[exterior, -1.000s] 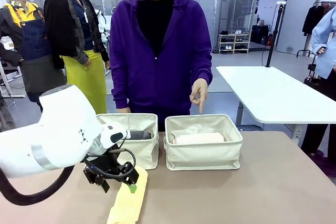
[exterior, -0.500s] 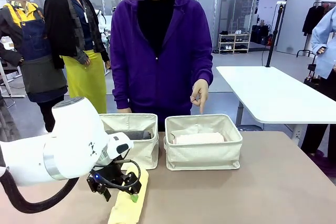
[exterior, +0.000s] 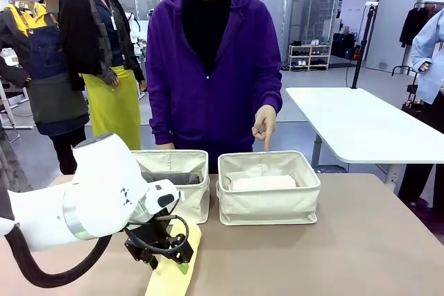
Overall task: Divide the towels into two baskets.
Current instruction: Pick up one hotel-folded towel from the bottom of the table and place it in the Fabric basket indicated by the person.
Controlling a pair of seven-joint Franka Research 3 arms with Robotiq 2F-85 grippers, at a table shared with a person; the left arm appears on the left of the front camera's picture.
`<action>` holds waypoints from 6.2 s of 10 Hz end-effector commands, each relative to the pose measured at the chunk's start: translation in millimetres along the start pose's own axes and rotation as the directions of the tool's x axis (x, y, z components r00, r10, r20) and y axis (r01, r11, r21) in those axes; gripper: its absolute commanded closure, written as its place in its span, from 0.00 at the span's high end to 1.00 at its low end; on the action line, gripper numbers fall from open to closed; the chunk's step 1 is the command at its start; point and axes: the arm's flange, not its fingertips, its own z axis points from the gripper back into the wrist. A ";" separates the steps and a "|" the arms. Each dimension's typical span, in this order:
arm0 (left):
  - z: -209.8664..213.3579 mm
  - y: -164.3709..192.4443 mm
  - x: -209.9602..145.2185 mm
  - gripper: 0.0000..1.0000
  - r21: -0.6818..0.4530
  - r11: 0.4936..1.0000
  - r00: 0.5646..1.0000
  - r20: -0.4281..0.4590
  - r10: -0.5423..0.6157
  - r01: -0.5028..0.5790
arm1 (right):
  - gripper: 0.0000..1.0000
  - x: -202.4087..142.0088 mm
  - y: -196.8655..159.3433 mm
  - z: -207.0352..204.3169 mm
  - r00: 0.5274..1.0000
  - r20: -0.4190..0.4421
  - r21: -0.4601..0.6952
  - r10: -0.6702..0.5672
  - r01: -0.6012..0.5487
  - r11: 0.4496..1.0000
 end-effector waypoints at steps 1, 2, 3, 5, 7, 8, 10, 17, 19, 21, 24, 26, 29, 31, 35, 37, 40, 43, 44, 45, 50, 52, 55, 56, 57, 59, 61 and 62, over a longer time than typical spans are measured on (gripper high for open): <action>-9.8 7.6 -10.9 0.61 -0.029 0.999 1.000 0.001 -0.028 0.028 | 1.00 -1.0 2.5 -2.1 1.000 0.013 0.003 0.014 -0.014 1.000; -10.3 7.2 -11.9 0.49 -0.027 0.999 1.000 0.001 -0.030 0.030 | 1.00 -1.0 2.5 -2.1 1.000 0.013 0.003 0.014 -0.014 1.000; -10.8 6.5 -12.8 0.41 -0.025 0.999 0.999 0.001 -0.032 0.032 | 1.00 -1.0 2.5 -2.1 1.000 0.013 0.003 0.014 -0.014 1.000; -8.8 4.8 -14.3 0.21 -0.019 0.999 0.999 0.011 -0.035 0.035 | 1.00 -1.0 2.5 -2.1 1.000 0.013 0.003 0.014 -0.014 1.000; 5.6 0.8 -15.4 0.13 -0.009 0.999 0.998 0.045 -0.052 0.052 | 1.00 -1.0 2.5 -2.1 1.000 0.013 0.003 0.014 -0.014 1.000; 28.2 -4.6 -16.0 0.13 -0.011 0.994 0.992 0.060 -0.107 0.108 | 1.00 -1.0 2.5 -2.1 1.000 0.013 0.003 0.014 -0.014 1.000; 80.7 -14.4 -17.3 0.13 -0.029 0.951 0.948 0.099 -0.303 0.307 | 1.00 -1.0 2.5 -2.1 1.000 0.013 0.003 0.014 -0.014 1.000; 136.6 -35.1 -39.4 0.13 -0.052 0.610 0.612 0.119 -0.782 0.790 | 1.00 -1.0 2.5 -2.1 1.000 0.013 0.003 0.014 -0.014 1.000; 132.8 -49.3 -29.2 0.13 -0.039 0.615 0.617 0.055 -0.785 0.787 | 1.00 -1.0 2.5 -2.1 1.000 0.013 0.003 0.014 -0.014 1.000; 132.8 -49.3 -29.2 0.13 -0.039 0.615 0.617 0.055 -0.785 0.787 | 1.00 -1.0 2.5 -2.1 1.000 0.013 0.003 0.014 -0.014 1.000; 145.1 -75.3 6.3 0.39 0.112 0.423 0.428 -0.024 -0.903 0.899 | 1.00 -1.0 2.5 -2.1 1.000 0.013 0.003 0.014 -0.014 1.000; 148.1 -95.7 55.4 0.39 0.173 0.296 0.317 -0.107 -0.942 0.939 | 1.00 -1.0 2.5 -2.1 1.000 0.013 0.003 0.014 -0.014 1.000; 141.5 -128.9 110.9 0.39 0.241 0.165 0.207 -0.162 -0.965 0.957 | 1.00 -1.0 2.5 -2.1 1.000 0.013 0.003 0.014 -0.014 1.000; 109.6 -159.1 167.5 0.39 0.451 -0.014 0.110 -0.249 -0.962 0.893 | 1.00 -1.0 2.5 -2.1 1.000 0.013 0.003 0.014 -0.014 1.000; 81.2 -181.6 205.5 0.39 0.530 -0.092 0.077 -0.288 -0.954 0.843 | 1.00 -1.0 2.5 -2.1 1.000 0.013 0.003 0.014 -0.014 1.000; 61.5 -183.7 226.9 0.39 0.525 -0.080 0.098 -0.303 -0.948 0.847 | 1.00 -1.0 2.5 -2.1 1.000 0.013 0.003 0.014 -0.014 1.000; 44.2 -188.9 238.4 0.39 0.572 -0.022 0.169 -0.277 -0.946 0.820 | 1.00 -1.0 2.5 -2.1 1.000 0.013 0.003 0.014 -0.014 1.000; 29.9 -184.9 243.8 0.65 0.568 0.003 0.219 -0.312 -0.924 0.823 | 1.00 -1.0 2.5 -2.1 1.000 0.013 0.003 0.014 -0.014 1.000; 26.0 -182.7 245.4 0.59 0.572 0.008 0.230 -0.317 -0.920 0.820 | 1.00 -1.0 2.5 -2.1 1.000 0.013 0.003 0.014 -0.014 1.000; 24.9 -180.8 246.2 0.82 0.571 0.022 0.234 -0.301 -0.925 0.821 | 1.00 -1.0 2.5 -2.1 1.000 0.013 0.003 0.014 -0.014 1.000; 26.3 -178.0 242.1 1.00 0.543 0.075 0.233 -0.228 -0.945 0.836 | 1.00 -1.0 2.5 -2.1 1.000 0.013 0.003 0.014 -0.014 1.000; 34.4 -184.0 235.6 1.00 0.545 0.071 0.217 -0.208 -0.954 0.835 | 1.00 -1.0 2.5 -2.1 1.000 0.013 0.003 0.014 -0.014 1.000; 33.3 -189.6 241.6 1.00 0.545 0.063 0.221 -0.229 -0.948 0.836 | 1.00 -1.0 2.5 -2.1 1.000 0.013 0.003 0.014 -0.014 1.000; 33.3 -189.6 241.6 1.00 0.545 0.063 0.221 -0.229 -0.948 0.836 | 1.00 -1.0 2.5 -2.1 1.000 0.013 0.003 0.014 -0.014 1.000; 33.3 -189.6 241.6 1.00 0.545 0.063 0.221 -0.229 -0.948 0.836 | 1.00 -1.0 2.5 -2.1 1.000 0.013 0.003 0.014 -0.014 1.000; 33.3 -189.6 241.6 1.00 0.545 0.063 0.221 -0.229 -0.948 0.836 | 1.00 -1.0 2.5 -2.1 1.000 0.013 0.003 0.014 -0.014 1.000; 33.3 -189.6 241.6 1.00 0.545 0.063 0.221 -0.229 -0.948 0.836 | 1.00 -1.0 2.5 -2.1 1.000 0.013 0.003 0.014 -0.014 1.000; 33.3 -189.6 241.6 1.00 0.545 0.063 0.221 -0.229 -0.948 0.836 | 1.00 -1.0 2.5 -2.1 1.000 0.013 0.003 0.014 -0.014 1.000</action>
